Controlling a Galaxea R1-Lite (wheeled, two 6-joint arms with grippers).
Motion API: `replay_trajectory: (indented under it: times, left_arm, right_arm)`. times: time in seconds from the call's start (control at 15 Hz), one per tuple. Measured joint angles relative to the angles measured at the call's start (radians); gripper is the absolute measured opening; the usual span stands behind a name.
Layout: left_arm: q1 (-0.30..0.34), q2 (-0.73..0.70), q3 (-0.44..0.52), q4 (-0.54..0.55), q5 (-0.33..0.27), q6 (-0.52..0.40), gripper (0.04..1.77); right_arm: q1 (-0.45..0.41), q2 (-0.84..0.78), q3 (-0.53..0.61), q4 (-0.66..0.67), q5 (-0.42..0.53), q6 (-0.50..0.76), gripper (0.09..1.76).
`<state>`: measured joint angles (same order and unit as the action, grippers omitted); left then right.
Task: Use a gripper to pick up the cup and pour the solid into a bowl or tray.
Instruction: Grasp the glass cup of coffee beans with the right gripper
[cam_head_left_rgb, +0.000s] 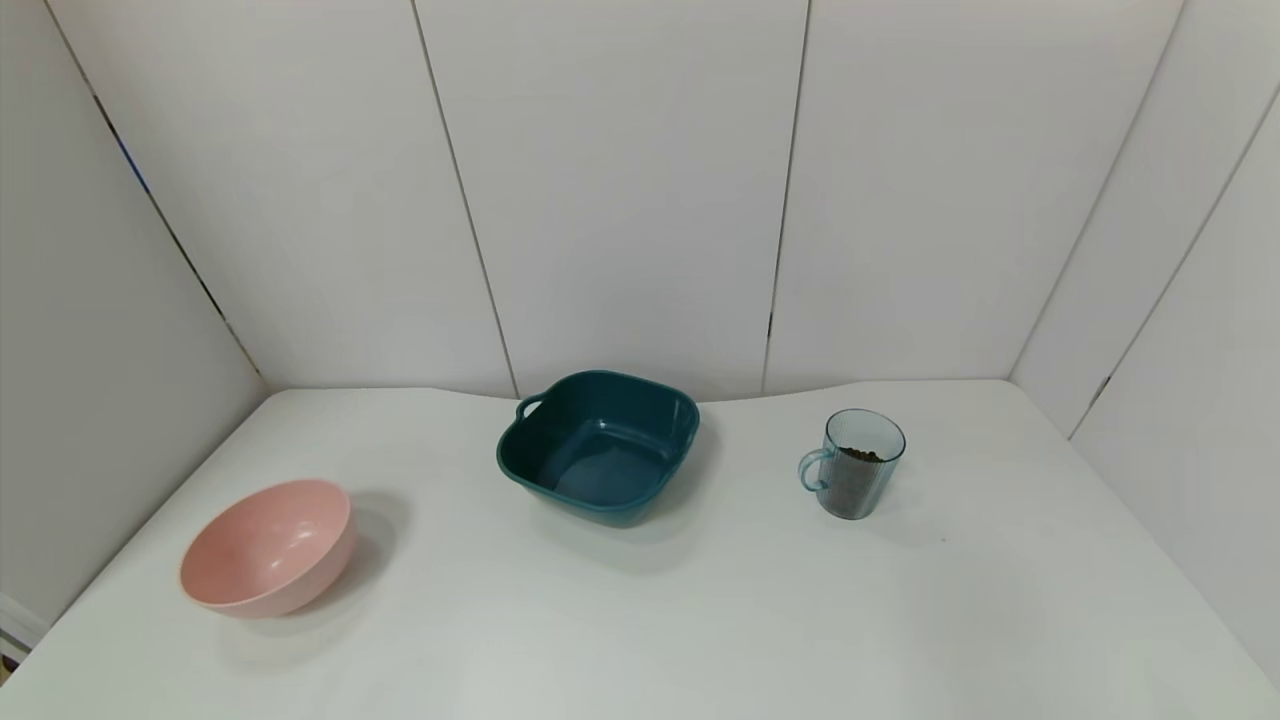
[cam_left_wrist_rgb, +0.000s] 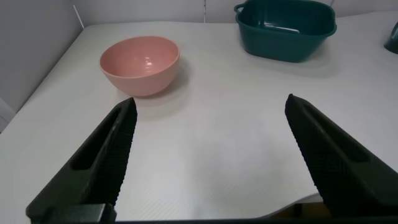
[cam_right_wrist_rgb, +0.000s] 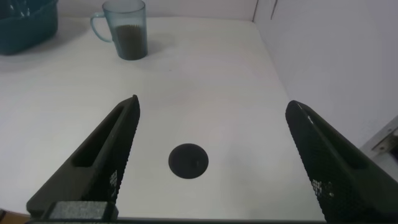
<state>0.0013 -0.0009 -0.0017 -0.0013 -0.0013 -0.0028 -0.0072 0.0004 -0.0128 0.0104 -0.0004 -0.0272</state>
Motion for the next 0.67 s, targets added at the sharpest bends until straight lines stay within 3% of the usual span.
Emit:
replay_trajectory:
  times: [0.2, 0.47, 0.67]
  left_arm:
    - [0.000, 0.000, 0.000, 0.000, 0.000, 0.000, 1.72]
    - [0.000, 0.000, 0.000, 0.000, 0.000, 0.000, 1.72]
    - [0.000, 0.000, 0.000, 0.000, 0.001, 0.000, 1.72]
  right_arm:
    - [0.003, 0.063, -0.116, 0.000, 0.016, -0.004, 1.71]
    - [0.039, 0.311, -0.370, -0.010, 0.030, -0.004, 1.71]
    - [0.064, 0.528, -0.501, -0.012, 0.045, -0.002, 1.71]
